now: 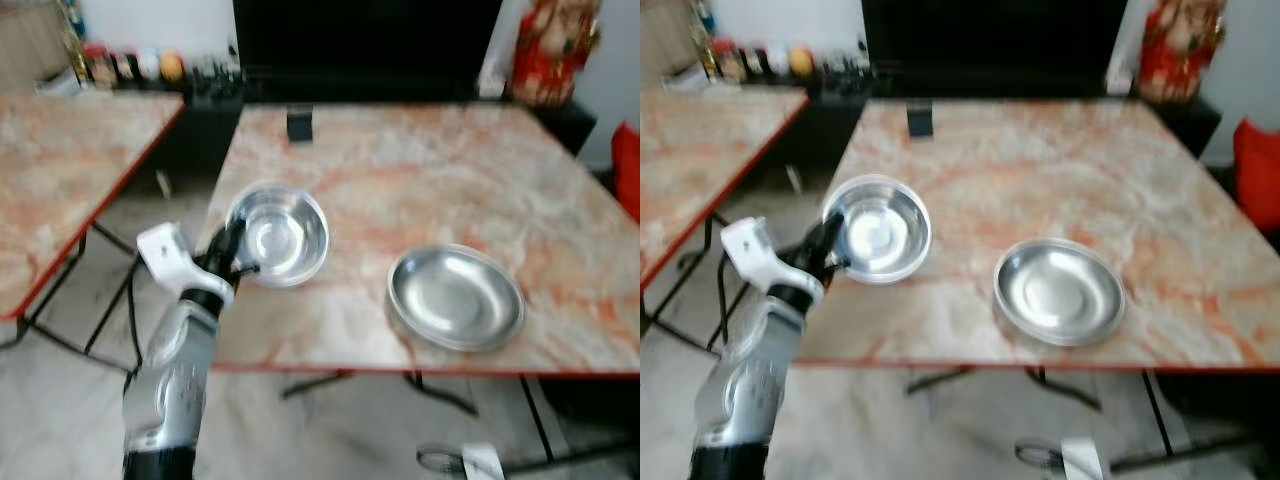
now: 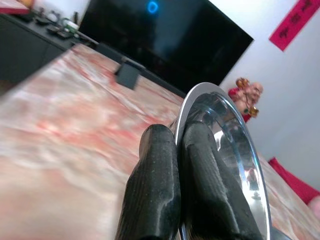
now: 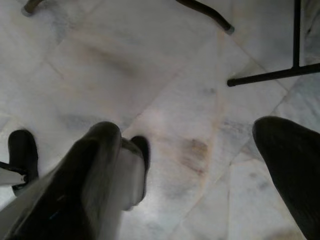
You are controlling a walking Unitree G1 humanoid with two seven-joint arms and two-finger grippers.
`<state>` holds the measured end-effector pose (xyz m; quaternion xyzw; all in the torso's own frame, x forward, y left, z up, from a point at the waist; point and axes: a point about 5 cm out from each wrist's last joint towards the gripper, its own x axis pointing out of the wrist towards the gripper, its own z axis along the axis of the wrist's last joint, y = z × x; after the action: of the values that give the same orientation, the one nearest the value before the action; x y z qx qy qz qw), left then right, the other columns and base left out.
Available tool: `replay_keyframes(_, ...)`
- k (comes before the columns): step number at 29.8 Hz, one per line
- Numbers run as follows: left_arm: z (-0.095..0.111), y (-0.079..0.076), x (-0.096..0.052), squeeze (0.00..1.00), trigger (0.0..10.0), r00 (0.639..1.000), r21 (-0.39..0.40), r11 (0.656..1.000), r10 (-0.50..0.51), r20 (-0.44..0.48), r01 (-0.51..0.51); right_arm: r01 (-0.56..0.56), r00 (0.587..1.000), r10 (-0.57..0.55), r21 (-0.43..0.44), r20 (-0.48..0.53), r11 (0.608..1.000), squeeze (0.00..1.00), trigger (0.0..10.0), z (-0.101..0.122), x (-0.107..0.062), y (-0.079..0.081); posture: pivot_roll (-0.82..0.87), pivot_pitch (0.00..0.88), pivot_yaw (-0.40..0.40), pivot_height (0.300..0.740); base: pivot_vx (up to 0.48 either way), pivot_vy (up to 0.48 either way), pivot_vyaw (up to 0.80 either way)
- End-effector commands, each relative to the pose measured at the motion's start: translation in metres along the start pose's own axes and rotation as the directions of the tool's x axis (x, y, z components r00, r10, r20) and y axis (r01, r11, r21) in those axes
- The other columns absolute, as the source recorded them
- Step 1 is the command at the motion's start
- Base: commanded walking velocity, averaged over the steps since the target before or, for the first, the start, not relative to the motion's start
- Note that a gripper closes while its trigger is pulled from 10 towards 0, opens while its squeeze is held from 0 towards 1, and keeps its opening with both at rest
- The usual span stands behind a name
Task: Setting the table
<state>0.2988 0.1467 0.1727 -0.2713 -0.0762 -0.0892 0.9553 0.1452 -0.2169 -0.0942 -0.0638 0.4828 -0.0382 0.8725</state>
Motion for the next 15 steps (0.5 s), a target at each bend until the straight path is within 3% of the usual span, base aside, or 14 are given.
replay_keyframes(1,0.002,-0.008,0.002,0.0,10.0,1.0,0.005,1.0,-0.029,0.011,0.029,0.015,1.0,-0.015,-0.005,-0.003,1.0,0.0,10.0,-0.001,-0.001,-0.006,-0.04,0.0,0.002,0.732,0.0,-0.394,0.0)
replay_keyframes(7,0.001,-0.006,0.001,0.0,10.0,0.999,0.026,0.999,-0.035,-0.001,0.035,0.012,1.0,-0.012,-0.008,-0.003,1.0,0.0,10.0,-0.002,-0.001,-0.006,-0.04,0.0,0.005,0.732,0.0,-0.394,0.0)
replay_keyframes(11,0.002,-0.003,0.001,0.0,10.0,0.998,0.071,0.996,-0.055,-0.023,0.057,0.011,1.0,-0.011,-0.008,-0.004,1.0,0.0,10.0,-0.002,-0.001,-0.005,-0.05,0.0,0.007,0.732,0.0,-0.392,0.0)
replay_keyframes(15,0.01,0.009,-0.001,0.0,10.0,0.997,0.152,0.986,-0.067,-0.045,0.074,0.009,1.0,-0.009,-0.01,-0.005,1.0,0.0,10.0,-0.003,-0.001,-0.004,-0.05,0.0,0.011,0.732,0.0,-0.392,0.0)
